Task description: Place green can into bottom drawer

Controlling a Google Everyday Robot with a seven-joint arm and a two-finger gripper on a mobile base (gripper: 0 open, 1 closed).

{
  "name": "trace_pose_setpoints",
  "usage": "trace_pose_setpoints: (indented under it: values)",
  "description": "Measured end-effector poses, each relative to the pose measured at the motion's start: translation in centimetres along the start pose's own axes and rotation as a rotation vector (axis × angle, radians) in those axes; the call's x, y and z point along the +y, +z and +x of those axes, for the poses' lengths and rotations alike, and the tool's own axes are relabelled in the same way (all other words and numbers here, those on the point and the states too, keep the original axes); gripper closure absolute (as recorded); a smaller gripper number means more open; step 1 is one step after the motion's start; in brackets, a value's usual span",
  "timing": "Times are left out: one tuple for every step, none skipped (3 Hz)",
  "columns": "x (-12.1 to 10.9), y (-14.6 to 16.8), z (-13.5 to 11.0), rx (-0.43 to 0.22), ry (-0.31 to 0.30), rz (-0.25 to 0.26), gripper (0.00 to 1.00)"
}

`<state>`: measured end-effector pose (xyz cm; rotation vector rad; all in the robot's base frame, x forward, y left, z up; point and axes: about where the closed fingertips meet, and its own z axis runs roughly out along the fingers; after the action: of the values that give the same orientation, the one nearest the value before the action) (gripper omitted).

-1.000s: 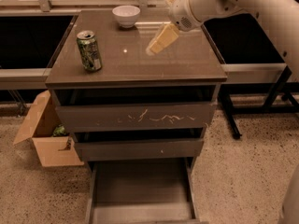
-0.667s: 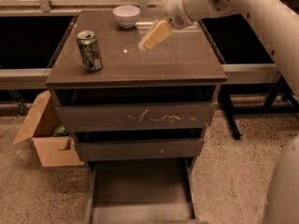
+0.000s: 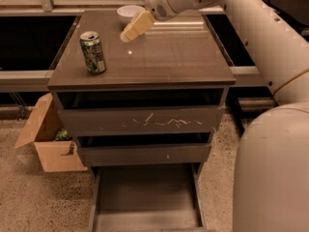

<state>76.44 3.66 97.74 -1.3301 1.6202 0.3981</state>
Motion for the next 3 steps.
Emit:
trace_pose_setpoints:
  values:
    - [0.6,3.0,-1.1,-0.010,0.040,-0.019,0.00]
    - [2.2,7.2,-2.2,-0.042,0.099,-0.038,0.00]
    - [3.4,9.2,-2.7,-0.062,0.135,-0.055,0.00]
